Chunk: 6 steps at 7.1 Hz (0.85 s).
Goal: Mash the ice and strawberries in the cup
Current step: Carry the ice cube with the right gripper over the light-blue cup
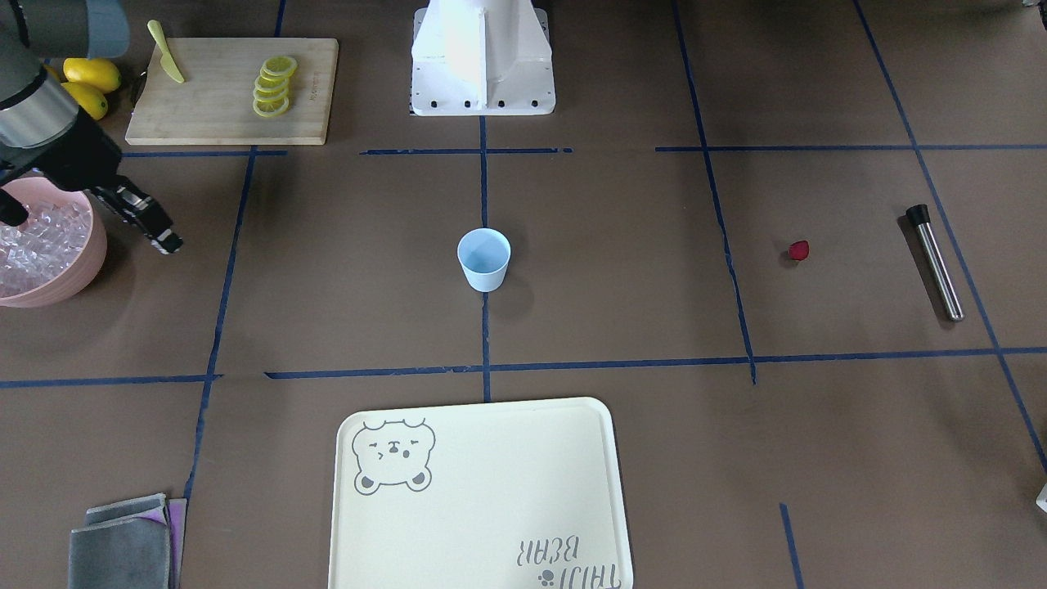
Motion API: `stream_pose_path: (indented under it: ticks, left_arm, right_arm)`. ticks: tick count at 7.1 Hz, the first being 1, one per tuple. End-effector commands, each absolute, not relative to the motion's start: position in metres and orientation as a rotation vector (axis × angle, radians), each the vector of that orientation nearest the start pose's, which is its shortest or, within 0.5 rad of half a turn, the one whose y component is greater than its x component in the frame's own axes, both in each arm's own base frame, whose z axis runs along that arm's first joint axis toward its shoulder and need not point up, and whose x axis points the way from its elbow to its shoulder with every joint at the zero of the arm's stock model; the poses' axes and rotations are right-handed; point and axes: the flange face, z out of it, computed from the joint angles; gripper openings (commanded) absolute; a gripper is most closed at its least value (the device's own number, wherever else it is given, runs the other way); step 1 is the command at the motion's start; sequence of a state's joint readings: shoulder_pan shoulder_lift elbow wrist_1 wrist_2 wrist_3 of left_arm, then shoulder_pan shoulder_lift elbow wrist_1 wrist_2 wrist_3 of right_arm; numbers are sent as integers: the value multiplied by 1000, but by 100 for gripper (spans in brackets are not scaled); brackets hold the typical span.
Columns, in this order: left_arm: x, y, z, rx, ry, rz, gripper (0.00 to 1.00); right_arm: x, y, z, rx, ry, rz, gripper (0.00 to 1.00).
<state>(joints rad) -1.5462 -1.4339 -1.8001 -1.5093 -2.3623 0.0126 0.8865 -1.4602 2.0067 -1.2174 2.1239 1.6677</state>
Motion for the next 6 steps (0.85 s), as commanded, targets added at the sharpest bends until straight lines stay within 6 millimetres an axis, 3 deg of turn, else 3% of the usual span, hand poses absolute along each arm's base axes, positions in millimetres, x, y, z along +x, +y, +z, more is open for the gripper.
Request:
stream_pose_path:
  ticks: [1, 2, 3, 5, 6]
  left_arm:
    - [-51, -435, 614, 29, 792, 52, 100]
    - [-51, -435, 614, 29, 792, 51, 100]
    - [-51, -435, 613, 34, 792, 54, 100]
    - [-50, -435, 607, 42, 810, 55, 100]
    - [-47, -435, 604, 39, 857, 56, 100]
  right_arm:
    - [-346, -428, 261, -231, -1147, 605, 3]
    - [-384, -427, 227, -208, -1183, 604, 3]
    - [-437, -408, 199, -209, -1199, 617, 3]
    - [-517, -408, 163, -188, -1194, 662, 4]
    - [-523, -404, 165, -192, -1188, 656, 4]
